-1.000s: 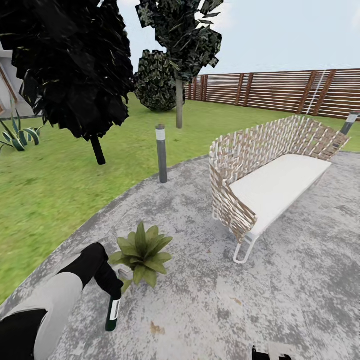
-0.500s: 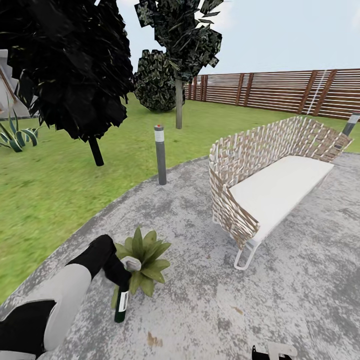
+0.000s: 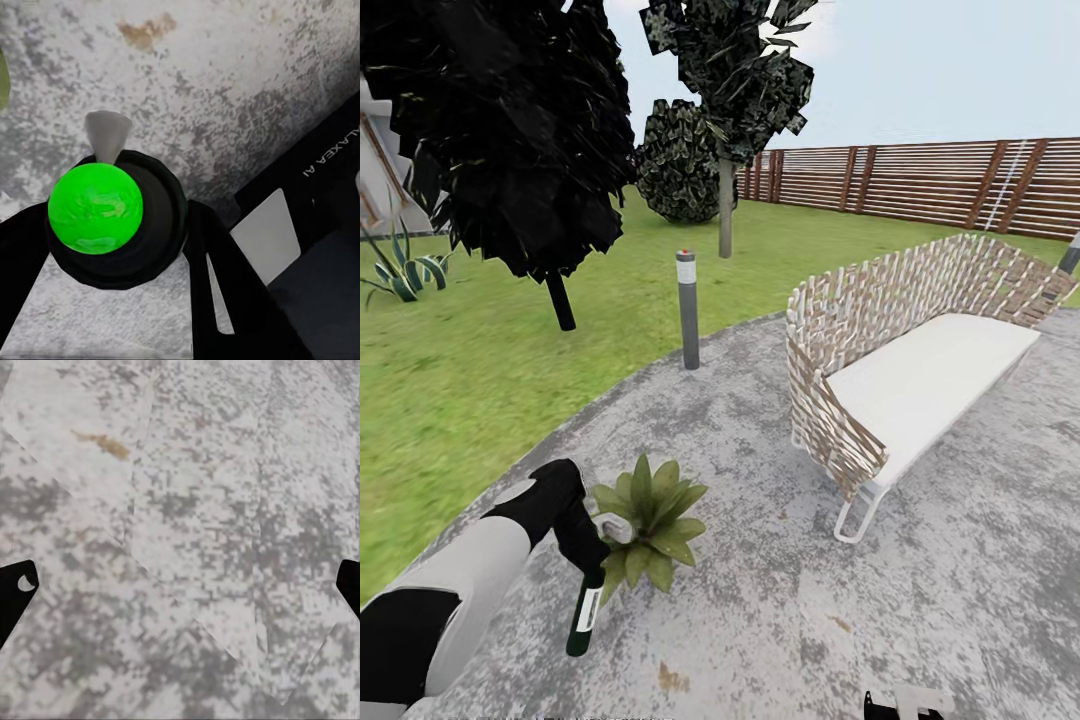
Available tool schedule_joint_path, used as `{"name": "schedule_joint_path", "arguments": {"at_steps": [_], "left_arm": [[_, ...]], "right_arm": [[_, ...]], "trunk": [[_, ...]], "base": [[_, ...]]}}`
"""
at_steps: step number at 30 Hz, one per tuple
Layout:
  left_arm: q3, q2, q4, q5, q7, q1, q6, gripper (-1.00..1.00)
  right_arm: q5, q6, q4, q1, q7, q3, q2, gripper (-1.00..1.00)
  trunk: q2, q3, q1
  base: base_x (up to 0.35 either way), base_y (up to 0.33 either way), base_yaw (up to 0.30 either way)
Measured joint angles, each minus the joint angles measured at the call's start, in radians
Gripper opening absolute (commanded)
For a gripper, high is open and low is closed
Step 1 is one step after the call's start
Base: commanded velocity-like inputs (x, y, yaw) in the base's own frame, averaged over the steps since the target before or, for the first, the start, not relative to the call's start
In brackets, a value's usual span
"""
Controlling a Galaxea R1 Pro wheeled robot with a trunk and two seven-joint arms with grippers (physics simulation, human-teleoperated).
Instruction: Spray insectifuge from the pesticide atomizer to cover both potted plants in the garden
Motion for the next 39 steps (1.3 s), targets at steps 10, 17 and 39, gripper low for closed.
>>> {"name": "schedule_joint_path", "arguments": {"at_steps": [10, 17, 39], "left_arm": [[-0.005, -0.006, 0.0, -0.002, 0.011, 0.006, 0.008, -1.0], [-0.045, -0.008, 0.0, -0.001, 0.026, 0.015, 0.006, -1.0], [-0.059, -0.005, -0.02, 0.0, 0.129, 0.048, 0.01, -1.0]], "right_arm": [[0.004, 0.0, 0.001, 0.002, 0.005, 0.0, -0.005, 1.0], [0.005, 0.0, 0.0, 0.003, 0.004, 0.002, -0.007, 1.0], [0.003, 0.001, 0.001, 0.003, 0.004, 0.002, -0.007, 1.0]], "trunk": [[0.0, 0.0, 0.0], [0.0, 0.0, 0.0], [0.0, 0.0, 0.0]], "base": [[0.016, 0.0, 0.102], [0.116, -0.015, 0.0], [0.067, -0.102, 0.063]]}}
